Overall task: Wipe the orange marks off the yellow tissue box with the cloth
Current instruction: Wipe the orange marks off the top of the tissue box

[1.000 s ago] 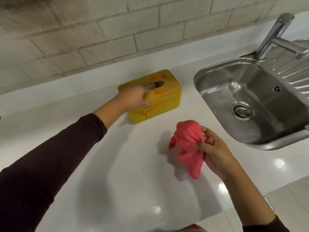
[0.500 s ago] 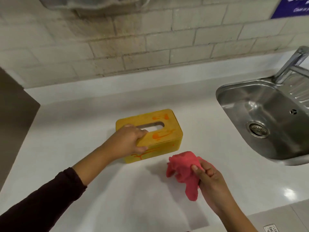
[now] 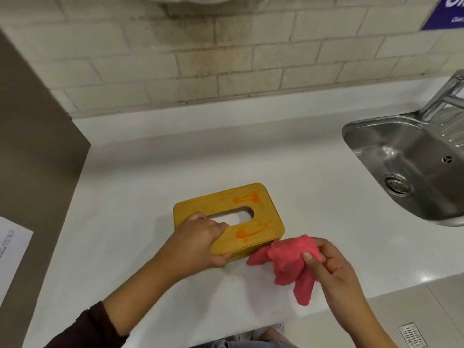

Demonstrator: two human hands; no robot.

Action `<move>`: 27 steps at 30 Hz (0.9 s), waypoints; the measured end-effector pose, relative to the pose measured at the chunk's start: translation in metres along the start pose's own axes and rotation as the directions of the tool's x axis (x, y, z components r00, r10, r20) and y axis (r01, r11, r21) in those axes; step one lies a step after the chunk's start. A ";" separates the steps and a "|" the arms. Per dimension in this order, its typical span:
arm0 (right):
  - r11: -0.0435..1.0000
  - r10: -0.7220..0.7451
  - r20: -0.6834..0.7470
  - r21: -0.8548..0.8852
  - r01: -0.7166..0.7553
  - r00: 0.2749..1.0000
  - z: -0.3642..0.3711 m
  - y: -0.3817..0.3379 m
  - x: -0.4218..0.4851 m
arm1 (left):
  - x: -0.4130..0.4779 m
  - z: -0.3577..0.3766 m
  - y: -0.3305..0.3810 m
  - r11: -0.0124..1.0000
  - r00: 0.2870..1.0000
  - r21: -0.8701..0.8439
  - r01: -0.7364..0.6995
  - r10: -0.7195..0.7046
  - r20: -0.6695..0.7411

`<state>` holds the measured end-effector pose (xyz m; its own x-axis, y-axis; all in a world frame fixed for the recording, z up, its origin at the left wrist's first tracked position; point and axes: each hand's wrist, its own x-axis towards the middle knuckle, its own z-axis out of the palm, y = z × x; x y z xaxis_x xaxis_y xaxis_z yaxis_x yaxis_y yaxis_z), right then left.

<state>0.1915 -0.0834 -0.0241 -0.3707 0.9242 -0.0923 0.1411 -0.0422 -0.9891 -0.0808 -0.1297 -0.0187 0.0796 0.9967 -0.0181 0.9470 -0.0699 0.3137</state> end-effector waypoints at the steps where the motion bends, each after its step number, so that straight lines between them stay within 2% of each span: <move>1: 0.999 -0.041 -0.043 -0.024 0.040 0.998 0.002 0.000 -0.003 | -0.005 0.001 -0.001 1.000 1.000 0.007 -0.002 0.002 -0.002; 4: 0.990 -0.134 -0.183 0.010 0.138 0.974 0.012 -0.004 -0.007 | -0.019 -0.002 -0.007 1.000 0.996 0.001 -0.021 0.021 -0.086; 7: 0.956 -0.073 -0.297 0.249 0.152 0.952 0.018 -0.007 -0.002 | -0.033 -0.010 -0.024 0.983 0.973 -0.172 0.059 -0.096 -0.212; 9: 0.927 -0.027 -0.332 0.345 0.148 0.943 0.020 -0.010 0.003 | -0.045 -0.009 -0.037 0.924 0.956 -0.359 0.131 -0.213 -0.201; 11: 0.918 0.003 -0.347 0.373 0.136 0.938 0.019 -0.013 0.007 | -0.054 -0.002 -0.045 0.866 0.951 -0.468 0.177 -0.273 -0.144; 14: 0.964 0.015 -0.314 0.256 0.070 0.949 0.016 -0.017 0.012 | -0.059 0.012 -0.050 0.838 0.955 -0.504 0.210 -0.287 -0.078; 16: 0.984 -0.020 -0.201 0.169 0.055 0.979 0.016 -0.020 0.014 | -0.056 0.017 -0.051 0.822 0.955 -0.526 0.218 -0.290 -0.057; 18: 0.995 -0.097 -0.069 -0.033 0.095 0.993 0.021 -0.021 0.018 | -0.051 0.020 -0.050 0.809 0.952 -0.544 0.222 -0.300 -0.058; 21: 0.931 -0.186 0.063 -0.309 0.197 0.980 0.034 -0.025 0.027 | -0.049 0.022 -0.049 0.790 0.936 -0.556 0.259 -0.348 -0.059; 25: 0.839 -0.226 0.238 -0.445 0.313 0.945 0.043 -0.016 0.043 | -0.050 0.025 -0.049 0.789 0.927 -0.548 0.277 -0.369 -0.062; 26: 0.781 -0.244 0.265 -0.517 0.350 0.933 0.042 -0.012 0.046 | -0.050 0.025 -0.049 0.794 0.927 -0.540 0.278 -0.370 -0.067; 27: 0.680 -0.290 0.282 -0.611 0.404 0.914 0.042 -0.008 0.049 | -0.050 0.026 -0.049 0.797 0.925 -0.536 0.279 -0.372 -0.072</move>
<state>0.1339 -0.0533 -0.0255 -0.6389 0.7502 0.1703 0.5072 0.5772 -0.6400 -0.1232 -0.1773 -0.0574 -0.3015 0.9512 -0.0650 0.6099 0.2448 0.7537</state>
